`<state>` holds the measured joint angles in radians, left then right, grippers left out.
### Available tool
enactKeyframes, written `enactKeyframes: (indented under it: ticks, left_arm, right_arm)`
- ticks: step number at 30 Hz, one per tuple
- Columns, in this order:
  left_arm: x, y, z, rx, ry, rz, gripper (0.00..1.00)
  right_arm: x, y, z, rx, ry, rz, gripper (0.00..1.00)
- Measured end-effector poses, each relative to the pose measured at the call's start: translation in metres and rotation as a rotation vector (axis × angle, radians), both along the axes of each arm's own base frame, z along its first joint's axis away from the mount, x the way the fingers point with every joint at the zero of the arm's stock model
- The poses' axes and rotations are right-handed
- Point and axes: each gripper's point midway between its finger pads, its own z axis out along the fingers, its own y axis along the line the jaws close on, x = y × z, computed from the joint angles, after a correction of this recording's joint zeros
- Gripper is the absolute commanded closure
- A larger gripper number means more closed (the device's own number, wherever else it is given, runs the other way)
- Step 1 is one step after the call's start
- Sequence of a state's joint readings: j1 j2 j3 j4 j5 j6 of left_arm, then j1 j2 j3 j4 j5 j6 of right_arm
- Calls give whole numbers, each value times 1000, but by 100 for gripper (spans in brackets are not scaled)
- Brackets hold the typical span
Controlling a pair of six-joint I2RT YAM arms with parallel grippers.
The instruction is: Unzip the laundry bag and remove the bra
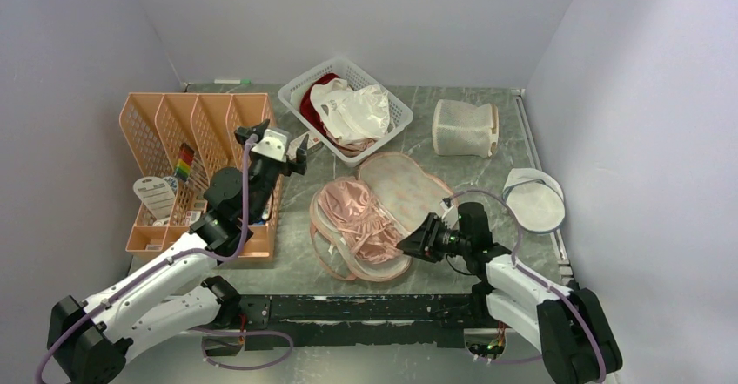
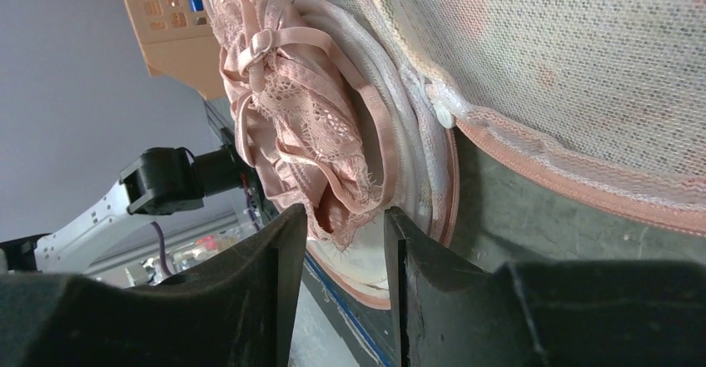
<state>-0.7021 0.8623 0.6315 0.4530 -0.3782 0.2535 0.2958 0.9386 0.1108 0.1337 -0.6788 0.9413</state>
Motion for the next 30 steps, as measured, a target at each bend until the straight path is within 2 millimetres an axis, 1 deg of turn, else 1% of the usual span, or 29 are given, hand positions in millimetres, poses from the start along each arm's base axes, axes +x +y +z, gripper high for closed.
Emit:
enactKeyframes:
  ticks: [10,15,18,19,20,21,23,26,30]
  left_arm:
    - [2,-4,-7,19,20,-11,2]
    - [2,-6,-8,24,23,-18,2]
    - [2,-6,-8,25,25,-18,2]
    - [2,-6,-7,24,23,-18,2]
    - [2,-6,-6,24,23,-18,2]
    - [2,-6,-6,24,23,-18,2]
    - [2,-6,-7,25,24,-19,2]
    - [2,-7,-7,26,25,-20,2]
    - [1,-8,-7,26,25,-24,1]
  right_arm:
    - [6,5,-2,33,21,-17,61]
    - [11,6,-11,31,54,-51,61]
    - [15,8,-15,32,71,-71,63]
    - [16,10,-16,37,75,-74,65]
    - [17,12,-17,41,78,-75,69]
    - [17,15,-18,44,80,-74,78]
    - [16,21,-19,48,85,-65,88]
    - [14,29,-19,49,82,-54,99]
    - [19,32,-6,59,21,-65,100]
